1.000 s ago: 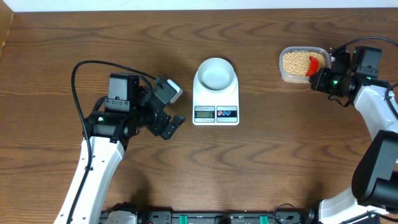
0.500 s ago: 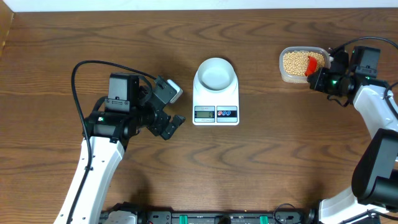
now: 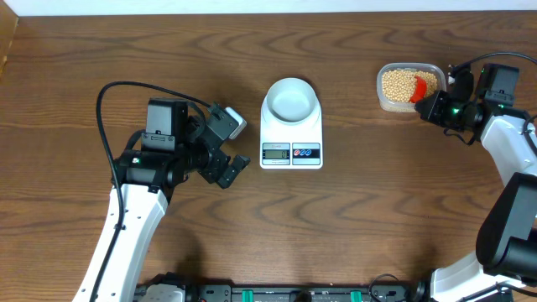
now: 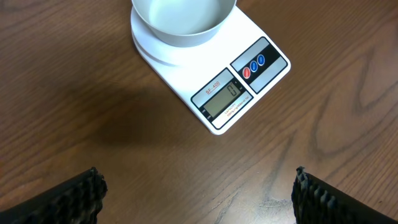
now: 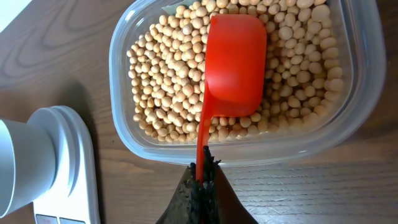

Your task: Scoop item into bowl and weigh 50g on scale

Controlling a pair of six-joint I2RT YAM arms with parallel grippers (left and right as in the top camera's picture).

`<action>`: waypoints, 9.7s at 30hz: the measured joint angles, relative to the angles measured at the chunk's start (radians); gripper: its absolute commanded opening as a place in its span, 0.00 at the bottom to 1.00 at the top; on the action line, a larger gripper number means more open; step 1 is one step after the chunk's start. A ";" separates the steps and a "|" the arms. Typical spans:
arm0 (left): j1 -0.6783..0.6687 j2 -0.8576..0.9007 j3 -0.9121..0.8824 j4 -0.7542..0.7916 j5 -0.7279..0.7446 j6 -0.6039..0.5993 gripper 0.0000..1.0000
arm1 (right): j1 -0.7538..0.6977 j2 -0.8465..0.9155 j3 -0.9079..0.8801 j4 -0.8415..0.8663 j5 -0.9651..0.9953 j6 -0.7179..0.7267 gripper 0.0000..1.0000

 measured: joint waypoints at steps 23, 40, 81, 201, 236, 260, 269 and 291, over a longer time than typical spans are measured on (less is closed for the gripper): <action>0.000 0.000 0.000 0.000 0.000 0.000 0.98 | -0.067 0.042 0.000 0.018 -0.109 0.053 0.01; 0.000 0.000 0.000 0.000 0.000 0.000 0.98 | -0.116 0.051 0.000 0.000 -0.182 0.116 0.01; 0.000 0.000 0.000 0.000 0.000 0.000 0.98 | -0.203 0.052 0.000 0.031 -0.351 0.218 0.01; 0.000 0.000 0.000 0.000 0.000 0.000 0.98 | 0.098 0.052 0.000 0.469 -0.652 0.537 0.01; 0.000 0.000 0.000 0.000 0.000 0.000 0.98 | 0.255 0.052 0.000 0.429 -0.684 0.352 0.01; 0.000 0.000 0.000 0.000 0.000 0.000 0.98 | 0.307 0.052 0.000 0.330 -0.637 0.139 0.01; 0.000 0.000 0.000 0.000 0.000 0.000 0.98 | 0.307 0.052 0.000 0.327 -0.604 0.103 0.01; 0.000 0.000 0.000 0.000 0.000 0.000 0.98 | 0.307 0.052 0.000 0.327 -0.596 0.064 0.01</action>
